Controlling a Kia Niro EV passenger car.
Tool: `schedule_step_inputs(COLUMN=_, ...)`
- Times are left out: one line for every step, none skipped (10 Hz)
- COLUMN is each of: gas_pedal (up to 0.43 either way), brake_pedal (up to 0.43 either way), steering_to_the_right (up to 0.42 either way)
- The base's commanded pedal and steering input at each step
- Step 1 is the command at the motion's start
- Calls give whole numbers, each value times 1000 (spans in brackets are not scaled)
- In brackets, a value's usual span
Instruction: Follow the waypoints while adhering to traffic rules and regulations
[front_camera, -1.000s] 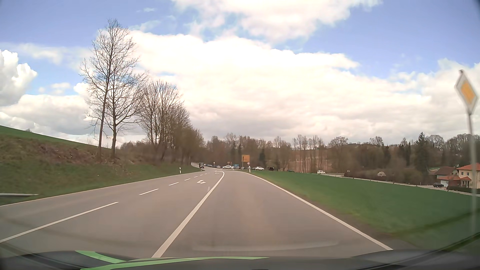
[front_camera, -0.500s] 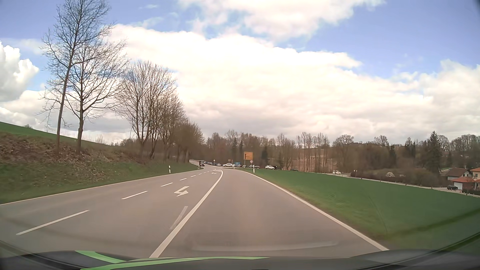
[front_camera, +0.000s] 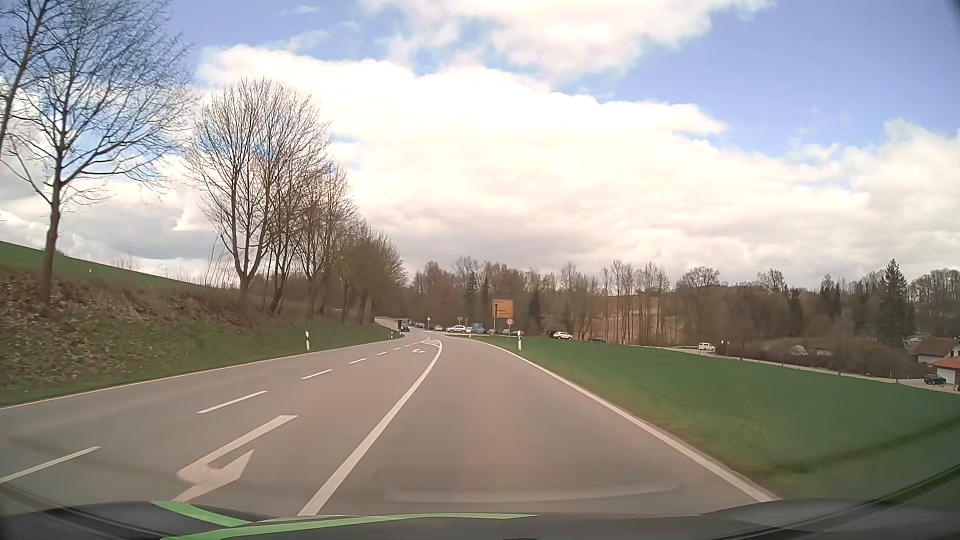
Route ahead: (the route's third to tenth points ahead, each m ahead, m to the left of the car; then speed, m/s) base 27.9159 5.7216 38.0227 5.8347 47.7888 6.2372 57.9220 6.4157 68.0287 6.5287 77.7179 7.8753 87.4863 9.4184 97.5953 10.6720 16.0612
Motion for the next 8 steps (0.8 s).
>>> schedule_step_inputs(gas_pedal=0, brake_pedal=0, steering_to_the_right=0)
schedule_step_inputs(gas_pedal=0, brake_pedal=0, steering_to_the_right=-1)
schedule_step_inputs(gas_pedal=0, brake_pedal=0, steering_to_the_right=-1)
schedule_step_inputs(gas_pedal=0, brake_pedal=0, steering_to_the_right=-1)
schedule_step_inputs(gas_pedal=0, brake_pedal=0, steering_to_the_right=-2)
schedule_step_inputs(gas_pedal=0, brake_pedal=0, steering_to_the_right=-2)
schedule_step_inputs(gas_pedal=0, brake_pedal=0, steering_to_the_right=-2)
schedule_step_inputs(gas_pedal=0, brake_pedal=0, steering_to_the_right=-2)
